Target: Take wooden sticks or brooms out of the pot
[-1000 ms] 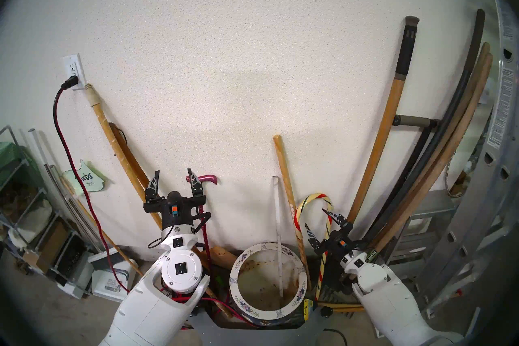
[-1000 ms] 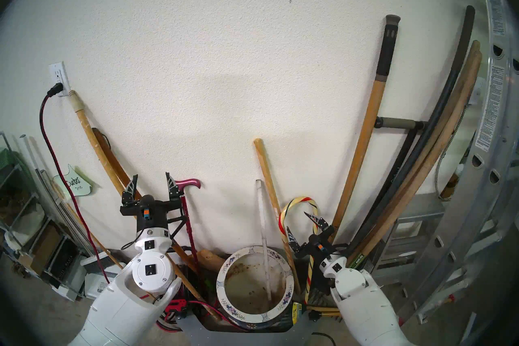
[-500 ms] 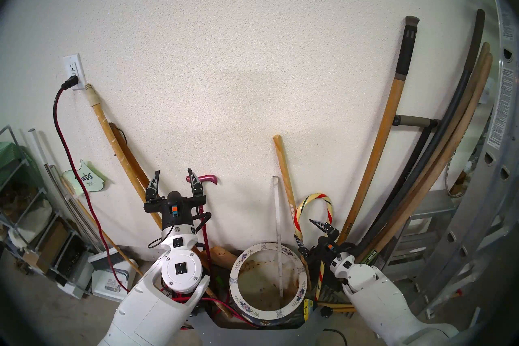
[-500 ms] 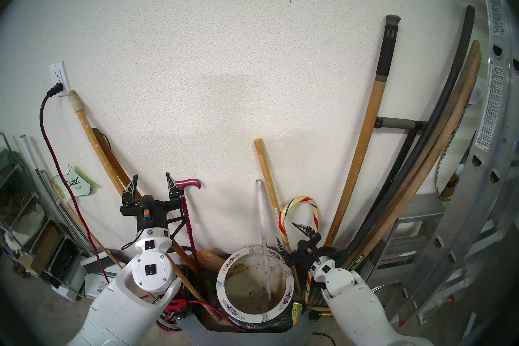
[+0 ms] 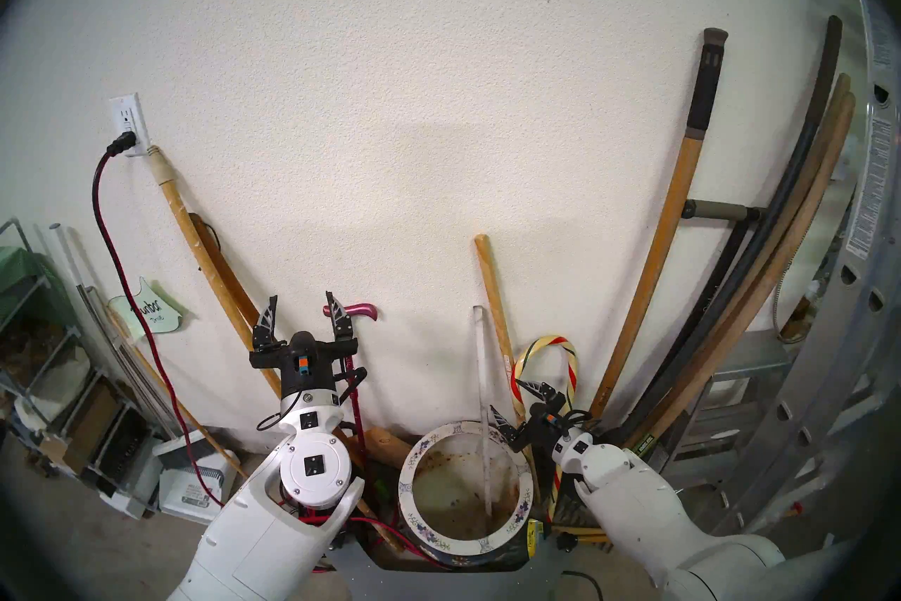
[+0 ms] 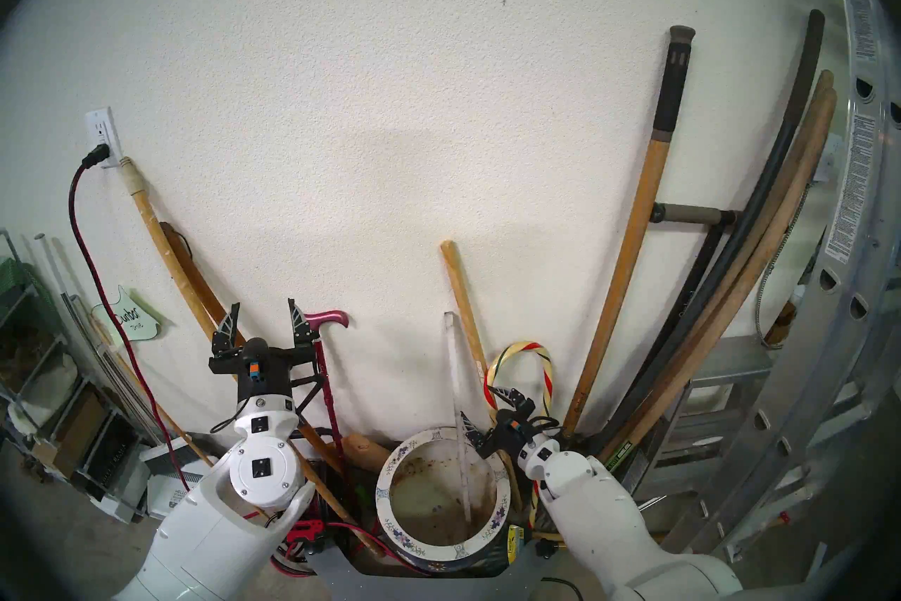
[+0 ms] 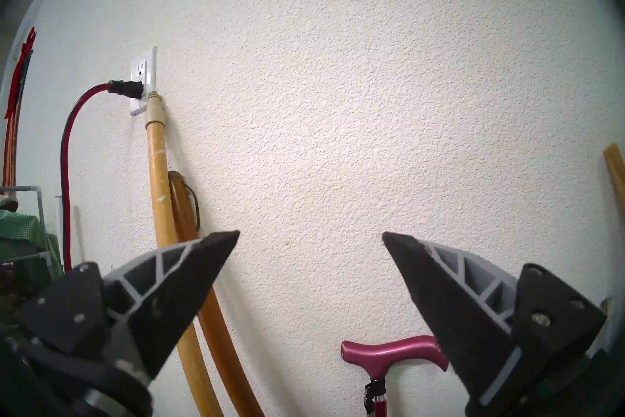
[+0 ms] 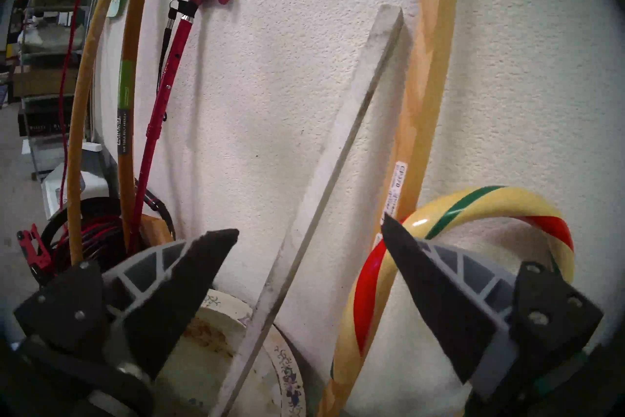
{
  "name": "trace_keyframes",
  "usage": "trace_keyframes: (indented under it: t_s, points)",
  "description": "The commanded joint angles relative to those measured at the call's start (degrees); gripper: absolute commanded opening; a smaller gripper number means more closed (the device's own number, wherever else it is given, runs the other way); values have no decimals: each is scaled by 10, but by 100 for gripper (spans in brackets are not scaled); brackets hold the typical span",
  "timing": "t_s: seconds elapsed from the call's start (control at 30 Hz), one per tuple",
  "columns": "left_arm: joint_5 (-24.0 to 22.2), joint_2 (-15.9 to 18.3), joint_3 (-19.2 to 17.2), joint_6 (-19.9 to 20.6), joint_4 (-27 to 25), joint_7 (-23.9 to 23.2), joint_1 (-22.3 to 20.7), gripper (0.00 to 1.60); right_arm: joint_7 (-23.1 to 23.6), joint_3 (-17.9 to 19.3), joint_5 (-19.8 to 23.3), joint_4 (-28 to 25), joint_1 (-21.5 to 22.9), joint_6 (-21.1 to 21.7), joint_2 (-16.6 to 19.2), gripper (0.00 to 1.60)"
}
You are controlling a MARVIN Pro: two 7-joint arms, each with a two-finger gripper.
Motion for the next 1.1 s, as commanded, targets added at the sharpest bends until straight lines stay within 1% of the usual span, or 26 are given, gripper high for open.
trace_keyframes:
  t_s: [0.0,0.03,0.1,0.2,0.23,0.3,0.4,0.83,1.07]
  points:
    - [0,0,0,1,0,0,-1,160,-3,-10,-8,45,67,14,-38,160]
    - [0,0,0,1,0,0,-1,160,-5,-7,-11,38,64,21,-41,160]
    - [-1,1,1,1,0,1,-1,160,-6,-11,-13,62,84,22,-47,160]
    - [-1,2,2,1,0,2,-1,160,-12,-10,-18,70,93,26,-53,160]
    - [-2,2,2,1,0,2,-2,160,-17,-13,-22,91,110,26,-60,160]
    - [-2,3,3,1,0,3,-2,160,-23,-12,-25,93,115,30,-64,160]
    - [-3,4,4,1,0,4,-2,160,-32,-14,-30,119,136,30,-72,160]
    - [-5,8,7,2,1,8,-4,160,-78,-17,-51,211,195,8,-98,160]
    - [-7,10,9,2,1,10,-5,160,-95,-18,-60,245,215,4,-106,160]
